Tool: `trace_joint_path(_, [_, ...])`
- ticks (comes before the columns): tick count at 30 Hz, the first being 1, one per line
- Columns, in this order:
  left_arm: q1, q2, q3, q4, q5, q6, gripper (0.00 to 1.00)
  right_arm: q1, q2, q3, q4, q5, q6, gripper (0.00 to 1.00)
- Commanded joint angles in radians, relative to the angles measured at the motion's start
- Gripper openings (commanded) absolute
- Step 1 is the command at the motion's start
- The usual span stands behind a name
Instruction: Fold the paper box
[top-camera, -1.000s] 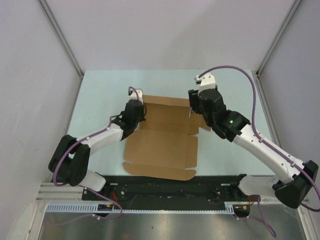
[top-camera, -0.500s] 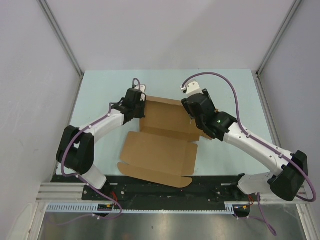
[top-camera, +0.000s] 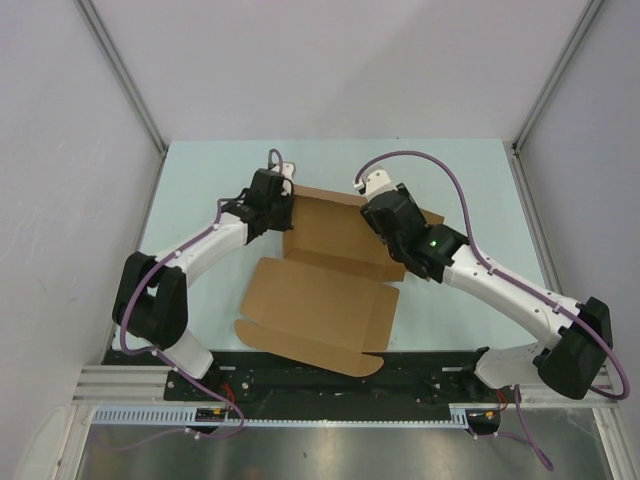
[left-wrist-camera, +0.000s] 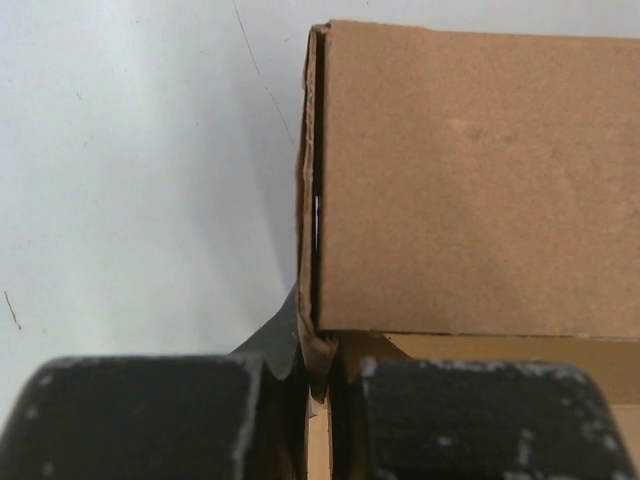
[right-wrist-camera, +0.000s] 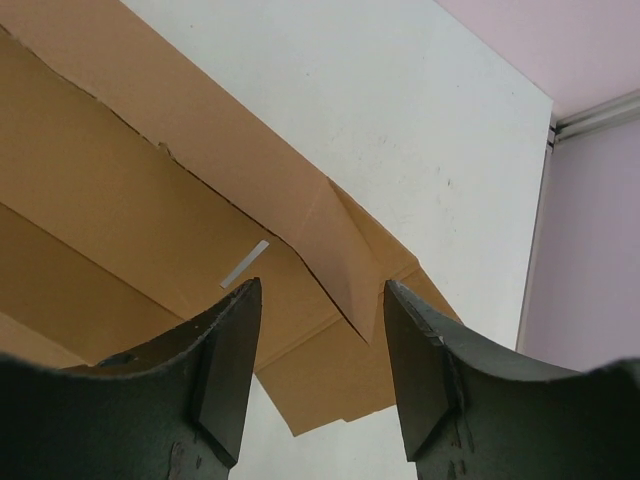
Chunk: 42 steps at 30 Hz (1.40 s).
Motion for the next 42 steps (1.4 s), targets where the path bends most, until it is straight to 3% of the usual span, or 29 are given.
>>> trace_joint_path(1, [0.005,-0.021,0.037,-0.008,0.033,0.019,0.00,0.004,-0.013,-0.015,-0.027,0.008,-0.001,0.56])
trace_joint_path(9, [0.007,-0.047,0.020,-0.005,0.033,0.017,0.00,-0.012,0.058,-0.015,0.026,0.051,-0.036,0.49])
trace_joint_path(14, [0.010,-0.058,0.015,-0.005,0.034,0.010,0.00,-0.028,0.085,-0.015,0.040,0.054,-0.006,0.28])
trace_joint_path(22, [0.013,-0.104,-0.045,0.080,0.063,-0.042,0.00,-0.097,0.055,-0.015,0.022,-0.041,0.173,0.14])
trace_joint_path(26, [0.013,-0.130,-0.111,0.153,0.096,-0.085,0.00,-0.108,0.055,-0.012,0.017,-0.107,0.302,0.00])
trace_joint_path(36, [0.008,-0.191,-0.218,0.305,0.099,-0.173,0.00,-0.153,0.049,-0.013,0.065,-0.288,0.641,0.00])
trace_joint_path(42, [0.005,-0.234,-0.264,0.385,0.093,-0.213,0.00,-0.116,0.062,-0.024,0.126,-0.332,0.711,0.01])
